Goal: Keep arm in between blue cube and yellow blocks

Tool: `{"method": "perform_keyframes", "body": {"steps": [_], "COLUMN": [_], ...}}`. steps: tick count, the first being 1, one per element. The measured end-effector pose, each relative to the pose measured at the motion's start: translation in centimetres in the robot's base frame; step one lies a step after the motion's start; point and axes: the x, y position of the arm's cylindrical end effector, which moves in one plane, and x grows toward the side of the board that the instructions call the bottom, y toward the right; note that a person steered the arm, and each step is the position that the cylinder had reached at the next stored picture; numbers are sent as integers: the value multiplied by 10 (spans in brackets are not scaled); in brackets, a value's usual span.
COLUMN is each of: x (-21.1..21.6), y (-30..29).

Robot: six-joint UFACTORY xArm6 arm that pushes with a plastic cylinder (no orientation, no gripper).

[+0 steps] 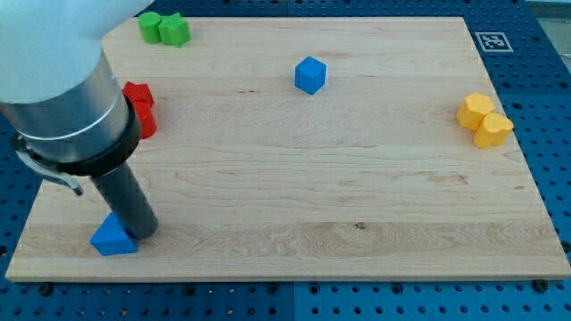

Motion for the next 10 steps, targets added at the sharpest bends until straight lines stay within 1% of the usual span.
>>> {"method": "perform_keyframes", "body": {"steps": [3, 4, 6, 7, 8, 10], "x": [0, -2, -11, -41, -78, -160], "y": [-30, -2, 131, 168, 185, 245]}}
